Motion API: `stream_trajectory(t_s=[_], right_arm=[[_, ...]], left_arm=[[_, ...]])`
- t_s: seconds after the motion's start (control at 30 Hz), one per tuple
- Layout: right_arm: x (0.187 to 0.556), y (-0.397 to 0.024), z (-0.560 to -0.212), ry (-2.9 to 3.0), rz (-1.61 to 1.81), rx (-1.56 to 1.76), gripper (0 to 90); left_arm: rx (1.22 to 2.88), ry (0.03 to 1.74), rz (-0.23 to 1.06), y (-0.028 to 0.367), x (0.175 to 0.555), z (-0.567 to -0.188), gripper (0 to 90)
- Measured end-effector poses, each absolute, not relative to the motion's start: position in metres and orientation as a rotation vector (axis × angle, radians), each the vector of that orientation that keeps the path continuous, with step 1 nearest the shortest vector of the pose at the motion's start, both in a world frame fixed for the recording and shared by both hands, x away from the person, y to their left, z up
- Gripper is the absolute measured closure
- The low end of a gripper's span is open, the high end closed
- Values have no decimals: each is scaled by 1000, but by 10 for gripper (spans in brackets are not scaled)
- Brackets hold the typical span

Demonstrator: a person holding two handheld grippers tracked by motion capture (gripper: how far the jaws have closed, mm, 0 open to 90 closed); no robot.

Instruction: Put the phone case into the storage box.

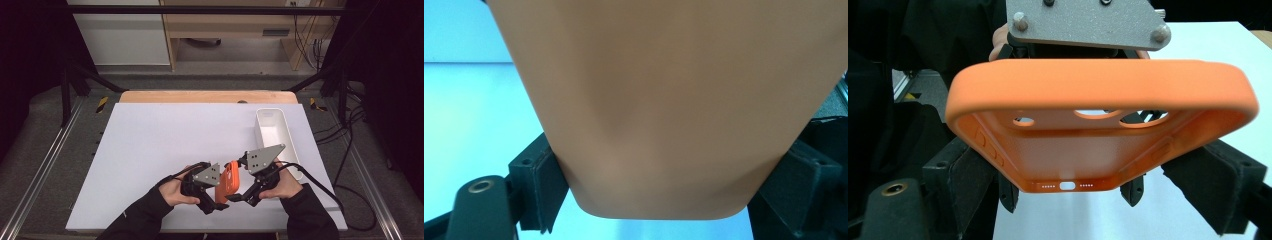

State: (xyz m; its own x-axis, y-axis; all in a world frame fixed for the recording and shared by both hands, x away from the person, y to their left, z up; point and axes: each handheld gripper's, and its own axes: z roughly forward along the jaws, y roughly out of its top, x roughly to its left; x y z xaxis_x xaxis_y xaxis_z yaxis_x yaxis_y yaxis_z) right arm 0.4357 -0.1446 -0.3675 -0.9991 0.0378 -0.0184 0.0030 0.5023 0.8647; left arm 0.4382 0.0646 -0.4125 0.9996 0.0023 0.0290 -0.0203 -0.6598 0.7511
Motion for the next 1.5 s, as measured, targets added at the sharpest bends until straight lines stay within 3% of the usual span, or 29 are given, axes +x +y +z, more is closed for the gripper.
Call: stream_trajectory(t_s=[0.63,1.07,1.5], right_arm=[[436,-144,-368,2698,1543,45,166],[436,-146,-365,2690,1543,68,166],[437,-154,-359,2648,1525,117,165]], left_arm=[[2299,4,38,64,437,-414,151],[2283,31,46,69,433,-409,44],[2231,116,96,97,435,-402,12]])
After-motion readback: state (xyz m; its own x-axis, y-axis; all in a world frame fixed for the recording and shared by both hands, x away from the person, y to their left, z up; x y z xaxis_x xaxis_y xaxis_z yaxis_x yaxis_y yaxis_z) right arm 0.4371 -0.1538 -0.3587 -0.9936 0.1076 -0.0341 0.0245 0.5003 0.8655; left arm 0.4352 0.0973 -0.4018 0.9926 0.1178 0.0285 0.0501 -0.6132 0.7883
